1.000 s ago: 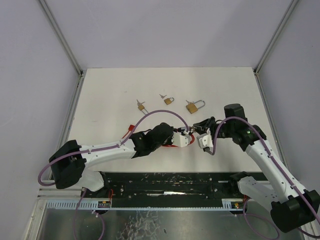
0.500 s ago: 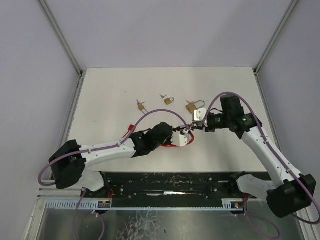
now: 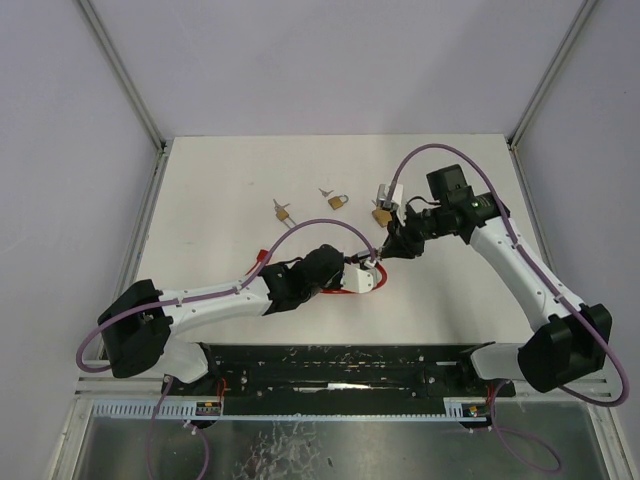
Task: Lock with the key
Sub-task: Lock the lock.
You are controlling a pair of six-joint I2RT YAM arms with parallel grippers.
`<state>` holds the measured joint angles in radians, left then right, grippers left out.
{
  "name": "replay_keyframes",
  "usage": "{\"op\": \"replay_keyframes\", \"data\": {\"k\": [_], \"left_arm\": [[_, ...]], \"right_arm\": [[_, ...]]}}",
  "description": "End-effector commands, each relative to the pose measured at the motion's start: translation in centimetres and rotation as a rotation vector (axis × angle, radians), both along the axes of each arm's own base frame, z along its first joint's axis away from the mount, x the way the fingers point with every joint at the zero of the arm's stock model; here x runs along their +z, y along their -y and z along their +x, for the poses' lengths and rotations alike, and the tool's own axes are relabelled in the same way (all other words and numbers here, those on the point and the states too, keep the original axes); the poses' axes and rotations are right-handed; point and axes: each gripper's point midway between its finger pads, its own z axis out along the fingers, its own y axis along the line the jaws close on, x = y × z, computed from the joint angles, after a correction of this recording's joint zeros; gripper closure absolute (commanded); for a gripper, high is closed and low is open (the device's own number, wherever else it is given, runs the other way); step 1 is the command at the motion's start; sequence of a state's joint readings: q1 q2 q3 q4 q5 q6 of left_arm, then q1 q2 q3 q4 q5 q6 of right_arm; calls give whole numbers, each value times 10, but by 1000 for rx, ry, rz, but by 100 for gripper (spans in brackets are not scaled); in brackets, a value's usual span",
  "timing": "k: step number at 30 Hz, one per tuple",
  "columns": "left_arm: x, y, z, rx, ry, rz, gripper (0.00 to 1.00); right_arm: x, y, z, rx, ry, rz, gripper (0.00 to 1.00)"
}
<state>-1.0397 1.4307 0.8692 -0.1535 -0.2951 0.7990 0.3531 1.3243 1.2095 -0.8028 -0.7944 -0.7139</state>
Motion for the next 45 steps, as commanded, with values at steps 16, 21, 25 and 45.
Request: {"op": "replay_keyframes", "data": {"k": [16,21,25,45], "left_arm": [[-22,-3,-17,-51,-92,62,100],[-20,1,-17,-59,-121,39,100],[-19,4,-13,-68,-164,20,100],[-16,15,0,-74,-439,-125,100]], "right_arm": [[11,1,-11,14,57,21,99],[18,4,-20,275,523,37,100],[20,8,-20,460,877,-23,100],[20,34,62,583,1597,-611,100]]}}
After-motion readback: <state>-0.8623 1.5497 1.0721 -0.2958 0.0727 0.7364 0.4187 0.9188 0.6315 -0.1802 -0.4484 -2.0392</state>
